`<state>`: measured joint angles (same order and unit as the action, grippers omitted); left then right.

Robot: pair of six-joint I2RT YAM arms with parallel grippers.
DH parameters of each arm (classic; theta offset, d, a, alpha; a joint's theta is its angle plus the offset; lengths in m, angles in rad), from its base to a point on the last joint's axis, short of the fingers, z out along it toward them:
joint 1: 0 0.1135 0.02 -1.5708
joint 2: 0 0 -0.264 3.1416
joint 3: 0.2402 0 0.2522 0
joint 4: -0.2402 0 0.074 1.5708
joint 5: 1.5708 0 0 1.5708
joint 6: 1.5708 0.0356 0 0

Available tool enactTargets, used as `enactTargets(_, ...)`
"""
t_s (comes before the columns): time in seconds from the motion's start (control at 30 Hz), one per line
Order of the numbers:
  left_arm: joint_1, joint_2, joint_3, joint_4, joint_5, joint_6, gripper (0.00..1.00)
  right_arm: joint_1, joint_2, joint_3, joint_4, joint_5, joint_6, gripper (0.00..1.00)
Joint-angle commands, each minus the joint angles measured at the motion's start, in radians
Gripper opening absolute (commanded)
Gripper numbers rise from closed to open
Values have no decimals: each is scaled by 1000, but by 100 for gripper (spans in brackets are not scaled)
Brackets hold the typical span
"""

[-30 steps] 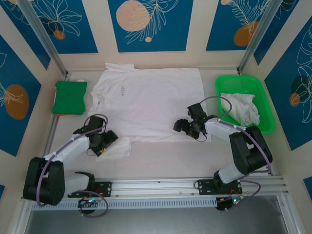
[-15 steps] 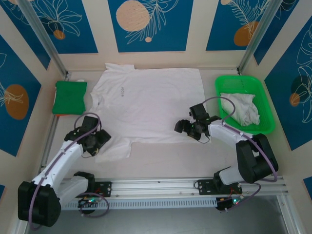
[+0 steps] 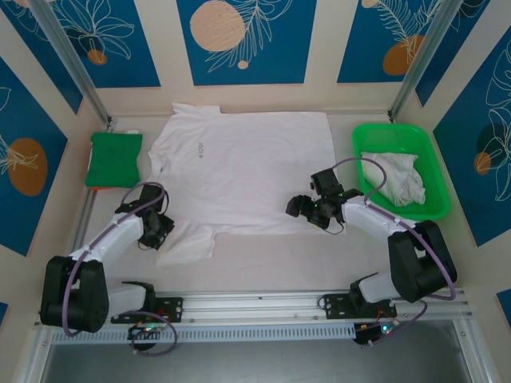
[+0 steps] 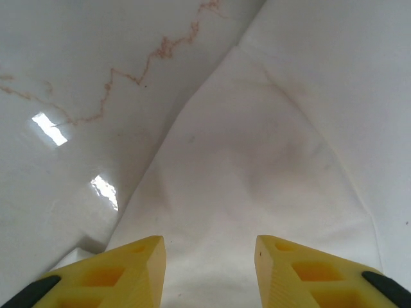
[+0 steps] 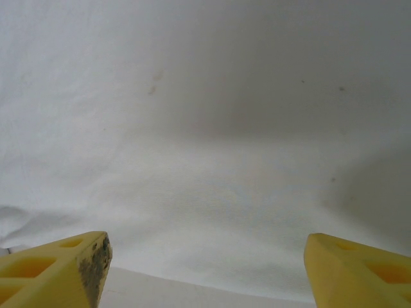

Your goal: Fold and stack the t-shirts

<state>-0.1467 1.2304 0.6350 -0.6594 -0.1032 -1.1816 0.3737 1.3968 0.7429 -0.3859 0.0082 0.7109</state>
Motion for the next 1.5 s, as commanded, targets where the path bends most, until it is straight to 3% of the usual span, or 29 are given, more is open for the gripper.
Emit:
enactTargets(0.0,18,26,-10,28,-28,-23,41,7,-23,-13,-16,-4,15,79)
enactTargets(0.13,26,61,-11,44,-67,-6,41,7,-17,-10,-19,-4,13,79)
enactTargets(0.57,35,118,-29,49,-45,0,42,7,-36,-7,-49,16,29,79)
enactTargets(0.83,35,26,38,-59,-56,29,43,11,-41,-5,-54,22,32,79)
enactTargets(1.07,35,-34,-42,-41,-14,8,42,16,-29,4,-43,23,32,79)
enactTargets(1.47,36,110,-36,33,-42,39,42,25,6,29,-41,16,20,79)
